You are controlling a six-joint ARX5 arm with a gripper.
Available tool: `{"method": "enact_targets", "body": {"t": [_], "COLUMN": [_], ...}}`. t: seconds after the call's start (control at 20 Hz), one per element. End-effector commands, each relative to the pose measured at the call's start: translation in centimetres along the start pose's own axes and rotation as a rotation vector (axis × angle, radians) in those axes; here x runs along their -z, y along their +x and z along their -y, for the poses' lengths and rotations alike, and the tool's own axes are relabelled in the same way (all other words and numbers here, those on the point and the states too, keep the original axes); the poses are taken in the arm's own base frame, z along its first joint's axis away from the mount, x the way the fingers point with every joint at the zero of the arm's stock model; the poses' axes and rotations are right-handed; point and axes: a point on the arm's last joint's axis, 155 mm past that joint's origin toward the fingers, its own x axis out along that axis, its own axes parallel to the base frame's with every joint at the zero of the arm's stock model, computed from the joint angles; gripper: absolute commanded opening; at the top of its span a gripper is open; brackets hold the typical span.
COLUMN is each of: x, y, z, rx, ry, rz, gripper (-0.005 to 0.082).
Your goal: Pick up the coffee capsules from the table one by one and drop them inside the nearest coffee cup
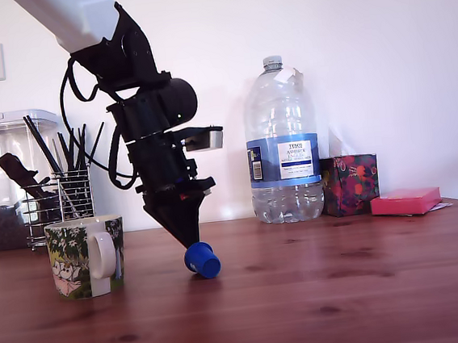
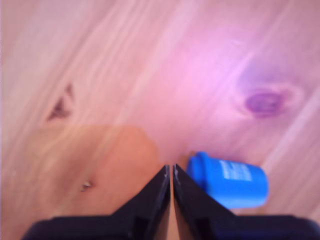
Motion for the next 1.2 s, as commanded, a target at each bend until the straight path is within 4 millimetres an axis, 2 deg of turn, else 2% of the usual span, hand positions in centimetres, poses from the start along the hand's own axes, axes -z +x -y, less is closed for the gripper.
{"method": "enact_targets", "body": {"t": [0.0,0.2,0.75,1.0,1.15], "x": [0.4,1.4,1.6,0.4,-1.3], "y": [1.2,1.1,0.8,1.0,-0.2], "z": [1.0,3.0,9.8,9.3,8.4], "rx": [0.022,0.071,0.228,0.178,0.150], "ry": [0.020,0.027,0.054,0.017,-0.022], "rz": [-0.027,-0.079,-0.128,-0.092,-0.022], "gripper": [-0.0023,-0.0023,-0.0023,-0.0023,-0.0023]}}
